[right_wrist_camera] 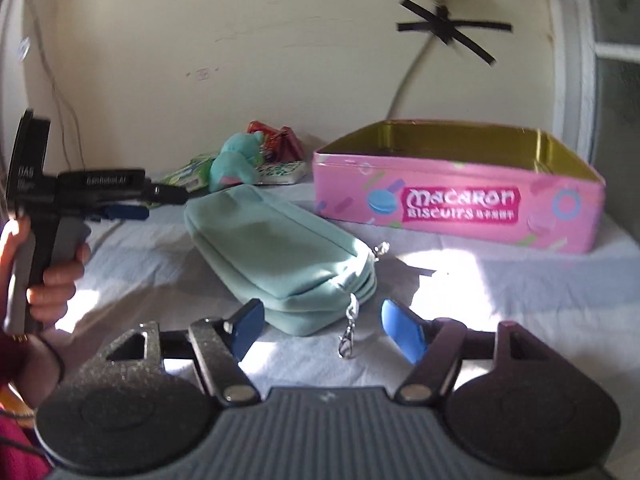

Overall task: Organize objects
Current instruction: 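Grasp the mint-green pencil pouch with the right gripper, then carry the pouch over the pink tin and lower it inside with the right gripper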

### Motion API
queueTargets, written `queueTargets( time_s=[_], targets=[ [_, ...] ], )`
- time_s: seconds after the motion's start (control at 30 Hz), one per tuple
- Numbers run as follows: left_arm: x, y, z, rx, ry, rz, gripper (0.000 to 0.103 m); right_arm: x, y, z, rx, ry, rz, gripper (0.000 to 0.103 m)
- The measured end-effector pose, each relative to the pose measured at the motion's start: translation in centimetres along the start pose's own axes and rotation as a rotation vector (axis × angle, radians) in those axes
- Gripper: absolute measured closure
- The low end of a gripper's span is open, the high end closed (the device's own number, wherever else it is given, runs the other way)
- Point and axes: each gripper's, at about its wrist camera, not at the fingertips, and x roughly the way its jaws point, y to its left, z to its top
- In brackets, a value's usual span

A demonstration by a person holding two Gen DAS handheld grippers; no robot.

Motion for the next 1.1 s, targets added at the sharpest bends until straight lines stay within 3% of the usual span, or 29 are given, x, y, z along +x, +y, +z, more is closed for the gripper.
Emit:
queueTargets(
  time_s=[0.13,0.33,0.47,0.53,0.67,0.77,0.9,1.0,1.1],
  targets=[
    [2.1,-0.2,0.9,0.032,0.070,-0.002,0.007,1.0,-1.4,-0.4,0.108,0.016,0.043,0.031],
    [4.1,-1.6,0.6,0.071,0.123,-0.004,0.012,2.5,-0.4,-0.8,0.072,0.035,0.053,0.014],
    [4.6,-2.4,-0.2,0.065,0.138,-0.035,0.024,3.4,1.1,-0.7,-0.028,0.050,0.009,0.014],
    [4.4,-3.1,-0.4,0.077,0.129,-0.023,0.024,4.1,1.5,-0.5,-0.055,0.053,-0.004,0.015],
    [2.9,-4.6,-1.3,0.105,0.113,-0.005,0.027,4.0,1.7,-0.6,-0.084,0.036,-0.045,0.028],
    [0.9,-5.4,-0.9,0.073,0.084,-0.055,0.029,2.0,0.0,-0.8,-0.036,-0.018,-0.020,0.033],
    [-0.7,-9.1,1.8,0.132,-0.037,-0.121,0.029,-2.0,-2.3,0.7,-0.016,-0.193,-0.033,0.035],
    [0.7,-12.8,4.2,0.193,-0.110,-0.139,0.029,-3.2,-4.4,2.9,-0.025,-0.287,-0.106,0.035],
    [3.9,-15.2,6.2,0.197,-0.110,-0.145,0.029,-2.8,-7.6,4.6,-0.001,-0.327,-0.151,0.035]
  ],
)
